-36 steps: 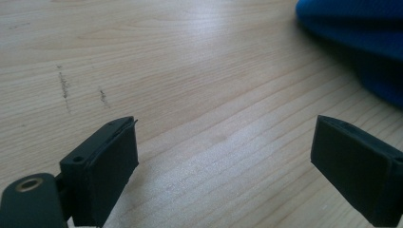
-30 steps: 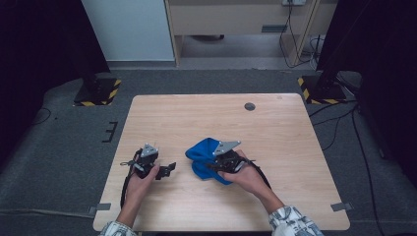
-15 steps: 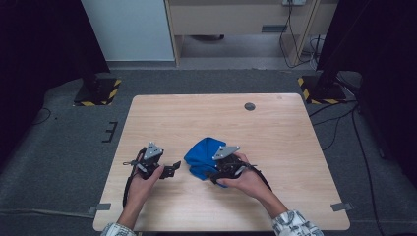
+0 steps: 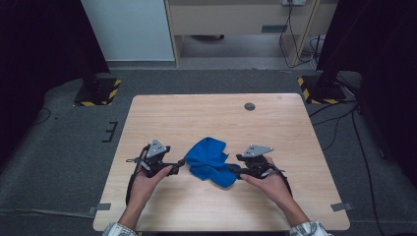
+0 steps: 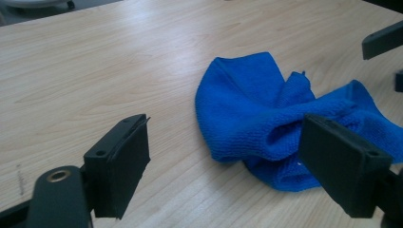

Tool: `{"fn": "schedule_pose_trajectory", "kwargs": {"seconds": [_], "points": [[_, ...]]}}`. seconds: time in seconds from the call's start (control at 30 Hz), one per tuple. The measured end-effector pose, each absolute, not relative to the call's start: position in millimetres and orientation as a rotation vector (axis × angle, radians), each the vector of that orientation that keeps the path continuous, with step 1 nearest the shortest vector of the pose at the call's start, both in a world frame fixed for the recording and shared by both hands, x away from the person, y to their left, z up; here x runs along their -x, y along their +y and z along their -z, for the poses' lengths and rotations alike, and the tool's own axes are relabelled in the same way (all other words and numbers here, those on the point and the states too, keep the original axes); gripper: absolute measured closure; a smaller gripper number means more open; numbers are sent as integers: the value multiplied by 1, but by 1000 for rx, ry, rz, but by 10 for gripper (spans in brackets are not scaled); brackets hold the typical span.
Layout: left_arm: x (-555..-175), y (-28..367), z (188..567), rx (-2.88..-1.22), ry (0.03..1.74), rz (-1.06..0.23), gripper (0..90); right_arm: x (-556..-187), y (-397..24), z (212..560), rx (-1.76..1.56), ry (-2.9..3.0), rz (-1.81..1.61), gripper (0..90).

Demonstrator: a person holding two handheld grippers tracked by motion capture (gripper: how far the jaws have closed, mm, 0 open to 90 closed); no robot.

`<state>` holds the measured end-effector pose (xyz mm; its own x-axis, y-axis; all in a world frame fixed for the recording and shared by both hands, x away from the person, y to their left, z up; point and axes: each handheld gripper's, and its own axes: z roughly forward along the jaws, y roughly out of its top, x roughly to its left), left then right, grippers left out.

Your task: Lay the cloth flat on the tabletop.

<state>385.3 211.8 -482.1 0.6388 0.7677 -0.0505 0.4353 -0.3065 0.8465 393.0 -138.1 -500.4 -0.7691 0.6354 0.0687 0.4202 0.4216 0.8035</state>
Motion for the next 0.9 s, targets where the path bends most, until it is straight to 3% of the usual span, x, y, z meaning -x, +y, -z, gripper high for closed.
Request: {"fn": "schedule_pose_trajectory", "kwargs": {"seconds": [0.03, 0.13, 0.27, 0.33, 0.37, 0.6, 0.9], "points": [[-385, 210, 482, -1953, 938, -460, 178, -393, -141, 503, -932, 2431, -1248, 501], [-384, 205, 481, -1986, 908, -464, 198, -394, -143, 508, -964, 2446, -1229, 525], [-384, 203, 483, -1999, 899, -450, 206, -395, -138, 516, -988, 2450, -1176, 431], [-384, 202, 484, -2006, 900, -442, 206, -395, -134, 520, -992, 2465, -1159, 432], [-384, 201, 485, -2007, 900, -440, 206, -395, -133, 521, -991, 2467, -1144, 451], [-385, 195, 484, -2019, 877, -413, 217, -397, -136, 523, -967, 2498, -1137, 842], [-401, 181, 482, -2049, 814, -386, 205, -394, -144, 517, -954, 2497, -1209, 875]]}}
